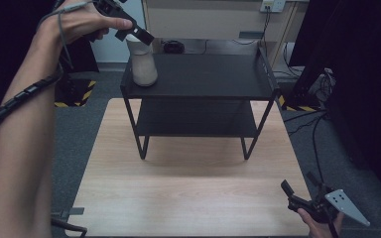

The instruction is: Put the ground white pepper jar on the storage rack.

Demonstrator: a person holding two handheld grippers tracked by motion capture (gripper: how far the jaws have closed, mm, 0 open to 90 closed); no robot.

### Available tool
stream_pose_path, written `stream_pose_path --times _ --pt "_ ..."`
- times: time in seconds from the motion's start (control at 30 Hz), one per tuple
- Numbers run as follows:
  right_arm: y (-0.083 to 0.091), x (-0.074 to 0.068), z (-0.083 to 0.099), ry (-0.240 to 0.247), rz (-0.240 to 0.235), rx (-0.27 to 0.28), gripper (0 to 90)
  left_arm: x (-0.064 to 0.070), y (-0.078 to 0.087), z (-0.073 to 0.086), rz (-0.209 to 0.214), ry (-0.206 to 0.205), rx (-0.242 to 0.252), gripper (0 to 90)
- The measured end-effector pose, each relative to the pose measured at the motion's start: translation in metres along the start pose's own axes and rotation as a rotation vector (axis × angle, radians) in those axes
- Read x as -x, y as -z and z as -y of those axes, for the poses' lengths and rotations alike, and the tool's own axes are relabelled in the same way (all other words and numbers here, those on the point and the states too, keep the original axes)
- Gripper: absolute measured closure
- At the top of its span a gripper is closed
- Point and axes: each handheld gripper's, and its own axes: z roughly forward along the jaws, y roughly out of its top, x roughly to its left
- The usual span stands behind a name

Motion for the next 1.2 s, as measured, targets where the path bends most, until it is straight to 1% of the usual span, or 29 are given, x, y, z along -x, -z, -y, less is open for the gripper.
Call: stream_pose_path --times 0.03,0.07,0.1,0.13,0.17,0.2,0.23,0.27,0.33,0.37,0.4,0.43,0.47,0.5,0.53,0.63,0.67,0.7,0.73,0.77,0.8,0.83,0.9,0.93,0.97,1.0,1.03,1.07,1.2 --pt "0.000 0.000 0.000 0.001 -0.001 -0.001 0.9 0.000 0.000 0.000 0.000 0.000 0.000 5.8" --pt "-0.001 0.000 0.000 0.001 -0.001 0.000 0.9 0.006 0.007 0.000 0.009 -0.027 0.008 5.8" --pt "-0.001 0.000 0.000 0.001 -0.001 0.000 0.9 0.006 0.007 0.000 0.009 -0.027 0.008 5.9" --pt "-0.001 0.000 0.000 0.001 -0.002 0.000 0.9 0.013 0.014 0.002 0.009 -0.057 0.016 5.8" --pt "-0.001 0.000 0.000 0.001 -0.002 0.000 0.9 0.013 0.014 0.002 0.009 -0.057 0.016 5.8" --pt "-0.001 0.000 0.000 0.001 -0.003 0.001 0.9 0.020 0.024 0.008 0.011 -0.097 0.048 5.9" --pt "-0.001 0.000 0.000 0.001 -0.003 0.001 0.9 0.020 0.024 0.008 0.011 -0.097 0.048 6.8" --pt "-0.001 0.000 0.000 0.001 -0.004 0.001 0.9 0.023 0.037 0.017 0.034 -0.108 0.107 6.6" --pt "-0.001 0.000 0.000 0.002 -0.005 0.001 0.9 0.023 0.038 0.018 0.036 -0.113 0.112 6.6" --pt "-0.001 0.000 0.000 0.003 -0.005 0.001 1.0 0.025 0.043 0.022 0.047 -0.132 0.133 6.6" --pt "-0.001 0.000 0.000 0.002 -0.004 0.001 1.0 0.032 0.054 0.028 0.063 -0.172 0.157 6.4" --pt "-0.001 0.000 0.000 0.002 -0.004 0.001 1.0 0.032 0.054 0.028 0.063 -0.172 0.157 6.0" --pt "0.000 0.000 0.000 0.003 -0.002 0.001 1.0 0.037 0.061 0.033 0.079 -0.200 0.170 5.7" --pt "0.000 0.000 0.000 0.003 -0.002 0.001 1.0 0.037 0.061 0.033 0.079 -0.200 0.170 5.4" --pt "0.000 0.000 0.000 0.001 -0.002 0.002 1.0 0.044 0.068 0.039 0.099 -0.233 0.176 5.4" --pt "0.000 -0.001 0.000 0.002 0.000 0.003 1.0 0.050 0.072 0.046 0.115 -0.254 0.179 5.0" --pt "0.000 -0.001 -0.001 0.003 -0.001 0.002 1.0 0.056 0.074 0.054 0.141 -0.276 0.177 5.0" --pt "0.000 -0.001 -0.001 0.003 -0.001 0.002 1.0 0.056 0.074 0.054 0.141 -0.276 0.177 5.0" --pt "0.000 -0.002 -0.001 0.006 -0.004 0.003 1.0 0.062 0.076 0.063 0.167 -0.303 0.183 4.9" --pt "0.000 -0.002 -0.001 0.006 -0.004 0.003 1.0 0.062 0.076 0.063 0.167 -0.303 0.183 5.0" --pt "-0.001 -0.002 -0.001 0.007 -0.007 0.000 1.0 0.064 0.077 0.074 0.191 -0.306 0.208 5.0" --pt "-0.001 -0.002 -0.001 0.007 -0.007 0.000 1.0 0.064 0.077 0.074 0.191 -0.306 0.208 5.0" --pt "-0.001 -0.002 -0.001 0.005 -0.005 0.000 1.0 0.063 0.077 0.083 0.220 -0.302 0.227 5.0" --pt "-0.001 -0.002 -0.001 0.006 -0.002 0.001 1.0 0.066 0.076 0.092 0.216 -0.310 0.222 5.0" --pt "-0.001 -0.002 -0.001 0.006 -0.002 0.001 1.0 0.066 0.076 0.092 0.216 -0.310 0.222 5.0" --pt "0.000 -0.002 -0.001 0.004 0.004 0.001 1.0 0.066 0.073 0.099 0.232 -0.309 0.219 5.0" --pt "0.000 -0.002 -0.001 0.004 0.004 0.001 1.0 0.066 0.073 0.099 0.232 -0.309 0.219 5.0" --pt "0.000 -0.001 0.000 -0.001 0.013 0.003 1.0 0.069 0.069 0.105 0.227 -0.323 0.196 4.9" --pt "0.000 0.000 0.000 -0.008 0.017 0.003 1.0 0.069 0.063 0.113 0.229 -0.322 0.178 5.0"
